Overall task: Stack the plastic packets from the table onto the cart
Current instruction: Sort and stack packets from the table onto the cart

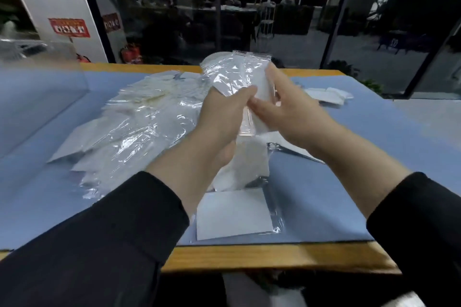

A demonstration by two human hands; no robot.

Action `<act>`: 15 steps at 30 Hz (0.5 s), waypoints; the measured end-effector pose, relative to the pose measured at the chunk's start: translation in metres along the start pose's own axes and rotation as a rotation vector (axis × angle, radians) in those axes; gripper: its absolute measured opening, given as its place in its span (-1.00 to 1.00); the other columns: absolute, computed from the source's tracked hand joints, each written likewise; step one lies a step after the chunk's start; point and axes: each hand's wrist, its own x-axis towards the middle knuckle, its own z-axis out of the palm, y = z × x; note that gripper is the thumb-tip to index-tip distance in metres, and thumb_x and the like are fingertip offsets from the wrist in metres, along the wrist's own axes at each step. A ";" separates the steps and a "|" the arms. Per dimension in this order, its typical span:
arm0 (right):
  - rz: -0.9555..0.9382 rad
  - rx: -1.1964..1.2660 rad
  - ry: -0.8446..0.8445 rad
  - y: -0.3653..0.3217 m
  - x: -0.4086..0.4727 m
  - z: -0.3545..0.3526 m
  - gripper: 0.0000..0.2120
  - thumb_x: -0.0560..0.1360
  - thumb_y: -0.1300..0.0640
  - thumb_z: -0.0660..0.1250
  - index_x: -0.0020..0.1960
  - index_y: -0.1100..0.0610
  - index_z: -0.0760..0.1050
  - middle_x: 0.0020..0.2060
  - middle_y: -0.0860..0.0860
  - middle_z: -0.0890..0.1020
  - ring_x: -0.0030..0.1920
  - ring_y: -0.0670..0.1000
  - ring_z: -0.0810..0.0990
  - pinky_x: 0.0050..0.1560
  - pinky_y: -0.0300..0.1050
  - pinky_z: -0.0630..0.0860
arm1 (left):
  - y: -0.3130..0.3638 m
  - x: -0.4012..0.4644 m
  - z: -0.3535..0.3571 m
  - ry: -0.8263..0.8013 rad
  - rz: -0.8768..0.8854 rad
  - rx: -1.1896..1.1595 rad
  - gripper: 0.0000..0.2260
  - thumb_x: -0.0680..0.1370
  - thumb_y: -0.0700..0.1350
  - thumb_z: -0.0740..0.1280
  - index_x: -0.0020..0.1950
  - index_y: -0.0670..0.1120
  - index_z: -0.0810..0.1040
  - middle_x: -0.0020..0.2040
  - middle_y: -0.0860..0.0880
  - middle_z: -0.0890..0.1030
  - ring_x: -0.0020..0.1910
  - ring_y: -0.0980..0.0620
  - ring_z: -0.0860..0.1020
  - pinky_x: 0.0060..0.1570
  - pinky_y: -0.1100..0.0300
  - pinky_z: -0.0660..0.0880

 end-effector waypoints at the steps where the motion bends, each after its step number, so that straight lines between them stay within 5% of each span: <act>1: 0.026 -0.011 -0.016 -0.003 -0.005 0.004 -0.57 0.63 -0.06 0.31 0.36 -0.31 0.17 0.07 -0.41 0.50 0.05 -0.39 0.50 -0.15 -0.43 0.48 | 0.000 -0.005 -0.007 0.015 -0.002 -0.020 -0.78 0.56 -0.14 0.43 0.20 -0.06 0.58 0.05 -0.11 0.73 0.03 -0.14 0.71 0.04 -0.13 0.65; 3: 0.031 -0.131 0.054 -0.003 -0.019 0.008 -0.42 0.59 -0.15 0.31 0.49 -0.33 0.09 0.28 -0.30 0.43 0.25 -0.28 0.42 -0.03 -0.35 0.46 | 0.000 -0.011 -0.023 0.075 0.016 -0.001 -0.82 0.56 -0.14 0.44 0.14 -0.05 0.56 0.02 -0.09 0.72 0.01 -0.12 0.71 0.06 -0.17 0.65; 5: -0.052 -0.257 0.123 0.001 -0.039 0.010 -0.44 0.52 -0.26 0.31 0.46 -0.17 0.28 0.26 -0.24 0.47 0.27 -0.23 0.45 0.19 -0.17 0.47 | 0.001 -0.017 -0.039 0.126 0.097 0.075 -0.76 0.51 -0.07 0.49 0.13 -0.02 0.54 0.03 -0.02 0.71 0.05 -0.05 0.69 0.15 -0.17 0.60; 9: -0.085 -0.504 -0.215 0.003 -0.090 0.016 -0.35 0.34 -0.47 0.19 0.27 -0.12 0.52 0.08 -0.31 0.53 0.14 -0.29 0.48 0.23 -0.21 0.43 | 0.002 -0.033 -0.066 0.144 0.231 0.165 -0.65 0.47 -0.03 0.50 0.21 -0.03 0.53 0.05 0.03 0.71 0.06 0.03 0.68 0.18 -0.05 0.59; 12: -0.019 -0.682 -0.335 0.009 -0.109 0.023 -0.28 0.34 -0.51 0.23 0.40 -0.18 0.41 0.15 -0.28 0.48 0.22 -0.19 0.44 0.26 -0.16 0.41 | -0.003 -0.044 -0.078 0.145 0.284 0.155 -0.71 0.54 -0.12 0.47 0.24 0.01 0.53 0.00 0.14 0.72 -0.02 0.19 0.68 -0.02 0.25 0.57; 15: 0.065 -0.693 -0.345 0.005 -0.109 0.027 -0.31 0.40 -0.39 0.38 0.45 -0.20 0.35 0.16 -0.22 0.46 0.24 -0.11 0.43 0.25 -0.10 0.40 | -0.007 -0.054 -0.081 0.155 0.299 0.185 -0.72 0.54 -0.13 0.47 0.23 0.02 0.54 0.02 0.11 0.72 0.00 0.15 0.69 0.00 0.19 0.58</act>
